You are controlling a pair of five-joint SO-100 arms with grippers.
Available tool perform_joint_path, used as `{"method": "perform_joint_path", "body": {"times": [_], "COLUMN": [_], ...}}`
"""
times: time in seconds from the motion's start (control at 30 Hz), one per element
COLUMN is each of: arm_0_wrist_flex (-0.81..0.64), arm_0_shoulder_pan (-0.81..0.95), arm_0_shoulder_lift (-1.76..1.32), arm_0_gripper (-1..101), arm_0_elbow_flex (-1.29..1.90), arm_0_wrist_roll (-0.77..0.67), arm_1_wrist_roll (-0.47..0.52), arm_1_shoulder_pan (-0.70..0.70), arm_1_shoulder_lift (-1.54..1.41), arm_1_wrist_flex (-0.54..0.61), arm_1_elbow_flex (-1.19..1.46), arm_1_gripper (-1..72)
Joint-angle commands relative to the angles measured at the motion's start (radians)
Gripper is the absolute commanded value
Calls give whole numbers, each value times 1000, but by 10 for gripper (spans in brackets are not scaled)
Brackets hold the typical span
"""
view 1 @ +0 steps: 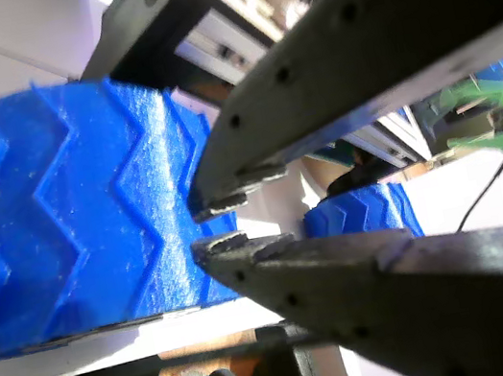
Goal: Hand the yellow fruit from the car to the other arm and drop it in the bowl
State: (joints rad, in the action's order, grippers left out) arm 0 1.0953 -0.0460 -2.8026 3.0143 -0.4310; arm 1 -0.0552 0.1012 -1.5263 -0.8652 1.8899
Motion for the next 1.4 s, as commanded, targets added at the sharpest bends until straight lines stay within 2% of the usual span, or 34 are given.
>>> {"method": "perform_joint_path", "body": {"times": [0.0, 0.13, 0.23, 0.43, 0.6, 0.77, 0.87, 1.2, 1.37], "arm_0_wrist_flex": [21, 63, 67, 71, 69, 86, 83, 89, 98], "arm_0_shoulder_pan": [-3, -3, -3, -3, -3, -3, -3, -3, -3], "arm_0_shoulder_lift": [-43, -229, -241, -247, -233, -281, -273, -288, -299], "arm_0_gripper": [-1, -1, -1, -1, -1, -1, -1, -1, -1], "arm_0_elbow_flex": [-3, 64, 66, 67, 64, 75, 75, 75, 77], "arm_0_wrist_roll": [9, 9, 9, 9, 9, 9, 9, 9, 9], "arm_1_wrist_roll": [11, 43, 63, 64, 67, 21, 0, -9, -31], "arm_1_shoulder_pan": [-2, 6, 14, 31, 29, 3, -3, -5, -18], "arm_1_shoulder_lift": [-247, -726, -1063, -1393, -1554, -1720, -1721, -1721, -1721], "arm_1_wrist_flex": [-2, 23, 40, 130, 270, 229, 222, 334, 206], "arm_1_elbow_flex": [104, 368, 532, 739, 900, 930, 928, 1129, 1137], "arm_1_gripper": [2, 1, 1, 0, 0, 0, 0, 0, 0]}}
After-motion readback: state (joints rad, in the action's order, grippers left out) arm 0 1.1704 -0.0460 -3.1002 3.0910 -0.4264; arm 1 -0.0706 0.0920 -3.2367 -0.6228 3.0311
